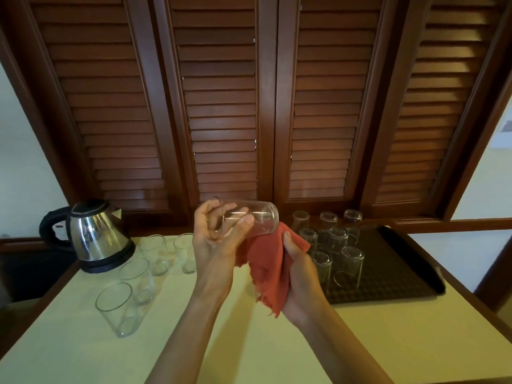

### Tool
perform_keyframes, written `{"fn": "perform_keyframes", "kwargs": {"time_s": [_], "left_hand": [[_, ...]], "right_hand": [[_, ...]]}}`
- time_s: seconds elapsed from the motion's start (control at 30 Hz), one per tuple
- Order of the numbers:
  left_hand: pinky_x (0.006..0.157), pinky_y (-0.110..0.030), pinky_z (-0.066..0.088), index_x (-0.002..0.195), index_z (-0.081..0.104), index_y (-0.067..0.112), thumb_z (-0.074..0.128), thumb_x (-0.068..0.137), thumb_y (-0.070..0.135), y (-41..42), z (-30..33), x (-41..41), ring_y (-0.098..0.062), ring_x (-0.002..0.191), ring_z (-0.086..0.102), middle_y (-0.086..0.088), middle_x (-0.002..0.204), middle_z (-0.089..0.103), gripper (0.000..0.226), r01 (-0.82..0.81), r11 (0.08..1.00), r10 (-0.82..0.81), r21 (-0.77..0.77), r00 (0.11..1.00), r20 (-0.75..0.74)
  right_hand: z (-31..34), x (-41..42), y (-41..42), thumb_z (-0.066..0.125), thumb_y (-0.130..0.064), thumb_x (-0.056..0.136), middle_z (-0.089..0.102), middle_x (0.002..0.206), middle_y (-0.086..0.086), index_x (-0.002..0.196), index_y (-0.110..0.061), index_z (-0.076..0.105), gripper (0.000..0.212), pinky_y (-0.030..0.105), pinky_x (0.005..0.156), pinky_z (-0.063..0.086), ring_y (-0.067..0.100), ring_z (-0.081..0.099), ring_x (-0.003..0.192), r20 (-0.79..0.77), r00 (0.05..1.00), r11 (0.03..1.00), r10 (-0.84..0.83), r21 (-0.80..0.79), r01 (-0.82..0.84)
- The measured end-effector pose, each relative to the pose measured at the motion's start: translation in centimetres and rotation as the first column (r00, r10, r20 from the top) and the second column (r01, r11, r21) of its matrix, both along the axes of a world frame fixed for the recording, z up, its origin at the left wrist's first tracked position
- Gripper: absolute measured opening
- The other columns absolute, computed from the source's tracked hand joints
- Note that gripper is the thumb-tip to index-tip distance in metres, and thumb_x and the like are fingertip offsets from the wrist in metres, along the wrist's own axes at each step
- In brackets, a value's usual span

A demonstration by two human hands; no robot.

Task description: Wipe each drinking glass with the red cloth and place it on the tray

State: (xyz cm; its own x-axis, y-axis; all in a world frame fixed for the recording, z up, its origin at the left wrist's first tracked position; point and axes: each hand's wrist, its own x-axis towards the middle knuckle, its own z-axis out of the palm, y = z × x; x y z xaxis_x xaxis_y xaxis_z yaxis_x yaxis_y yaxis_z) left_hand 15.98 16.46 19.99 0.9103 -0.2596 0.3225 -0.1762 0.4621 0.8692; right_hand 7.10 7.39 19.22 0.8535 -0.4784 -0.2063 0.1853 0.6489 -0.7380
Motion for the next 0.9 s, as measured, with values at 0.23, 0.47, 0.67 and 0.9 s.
{"fn": "perform_keyframes", "kwargs": {"time_s": [0.23,0.47,0.67,0.9], "left_hand": [[0.086,-0.027,0.059,0.109,0.072,0.01,0.098,0.063,0.023,0.4,-1.8,-2.0,-0.018,0.104,0.075,-0.002,0.104,0.08,0.055,0.026,0.988,-0.01,0.154,0.995,-0.101],[0.116,-0.048,0.04,0.134,0.071,0.018,0.05,0.104,0.043,1.4,-1.6,-1.3,-0.027,0.136,0.059,-0.014,0.138,0.067,0.044,0.34,0.936,-0.351,-0.088,0.894,-0.279],[0.107,-0.043,0.048,0.13,0.072,0.018,0.045,0.104,0.035,1.3,-2.1,-2.8,-0.024,0.126,0.066,-0.011,0.131,0.072,0.041,0.352,0.93,-0.367,-0.104,0.893,-0.261],[0.09,-0.033,0.06,0.123,0.074,0.012,0.041,0.106,0.036,1.5,-2.3,-2.5,-0.024,0.114,0.072,-0.016,0.123,0.075,0.045,0.337,0.93,-0.364,-0.147,0.9,-0.24]], "right_hand": [[1.7,2.0,0.2,0.054,-0.035,0.101,0.066,0.13,0.008,0.139,-0.021,0.054,0.041,0.05,0.109,0.047,0.028,0.062,0.12,0.133,0.948,0.911,-0.289,-0.267,0.315],[-3.5,1.3,1.6,0.043,-0.029,0.107,0.027,0.165,-0.008,0.153,-0.016,0.035,0.048,0.046,0.127,0.015,0.019,0.017,0.155,0.436,0.895,0.195,0.092,-0.889,0.413],[-0.1,2.6,0.4,0.047,-0.019,0.105,0.024,0.165,-0.006,0.154,-0.015,0.034,0.051,0.046,0.127,0.014,0.012,0.014,0.155,0.341,0.94,0.131,-0.019,-0.931,0.34],[-1.3,1.7,0.6,0.044,-0.029,0.106,0.028,0.163,-0.015,0.153,-0.028,0.033,0.049,0.044,0.124,0.027,0.005,0.024,0.151,0.307,0.951,0.472,-0.048,-0.832,0.292]]}}
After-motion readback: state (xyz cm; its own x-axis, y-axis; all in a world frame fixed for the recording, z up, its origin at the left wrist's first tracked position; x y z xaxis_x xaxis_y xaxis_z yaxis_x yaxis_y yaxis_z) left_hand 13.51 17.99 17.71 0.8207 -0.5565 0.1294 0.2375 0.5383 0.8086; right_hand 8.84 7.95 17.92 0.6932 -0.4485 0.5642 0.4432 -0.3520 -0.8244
